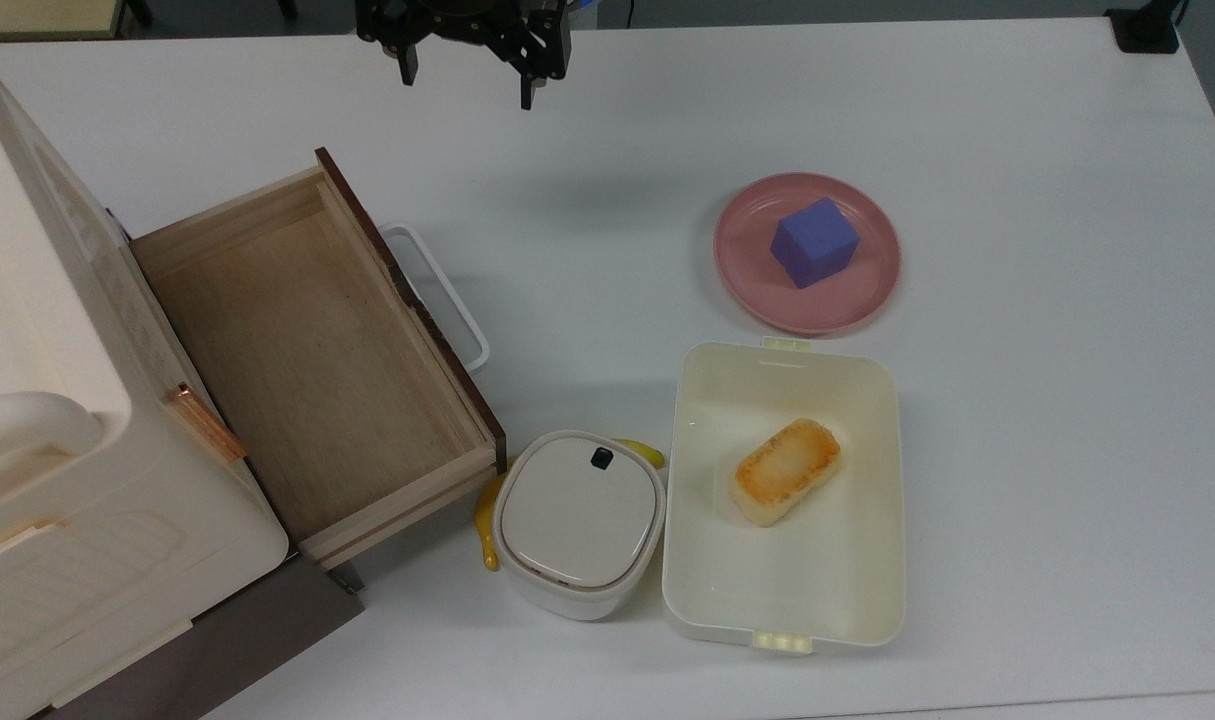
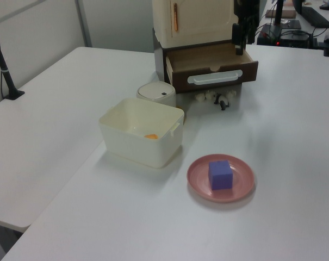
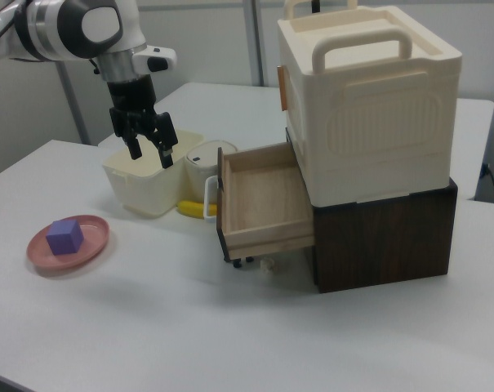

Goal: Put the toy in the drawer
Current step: 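Move the gripper from its start pose toward the open drawer front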

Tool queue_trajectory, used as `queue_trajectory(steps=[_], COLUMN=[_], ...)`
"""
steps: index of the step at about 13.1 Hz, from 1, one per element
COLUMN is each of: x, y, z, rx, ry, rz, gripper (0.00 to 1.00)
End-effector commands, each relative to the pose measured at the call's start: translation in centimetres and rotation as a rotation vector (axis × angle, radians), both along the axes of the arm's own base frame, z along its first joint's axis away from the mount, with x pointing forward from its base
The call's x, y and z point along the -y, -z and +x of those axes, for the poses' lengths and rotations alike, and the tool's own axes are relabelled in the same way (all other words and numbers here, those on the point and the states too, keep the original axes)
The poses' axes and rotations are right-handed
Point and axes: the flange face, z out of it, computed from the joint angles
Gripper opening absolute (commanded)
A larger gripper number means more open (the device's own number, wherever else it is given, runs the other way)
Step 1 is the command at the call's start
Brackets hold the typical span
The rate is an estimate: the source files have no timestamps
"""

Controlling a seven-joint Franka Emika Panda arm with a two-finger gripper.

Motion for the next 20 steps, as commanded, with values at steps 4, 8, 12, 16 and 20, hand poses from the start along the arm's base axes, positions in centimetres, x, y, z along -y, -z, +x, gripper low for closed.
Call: queue_trajectory(steps=[4, 8, 12, 16, 20], x=[0.5, 0.5, 1.6, 1.6, 1.5], y=[0.0, 0.0, -0.1, 0.3, 0.7], z=[-0.3, -0.3, -0.4, -0.4, -0.3], rx=[-0.005, -0.006, -0.005, -0.008, -0.014], ry=[-0.041, -0.040, -0.026, 0.061, 0.076], rz=[0.035, 0.036, 0.085, 0.119, 0.118], gripper=[1.00, 0.99, 0.45, 0.16, 0.16])
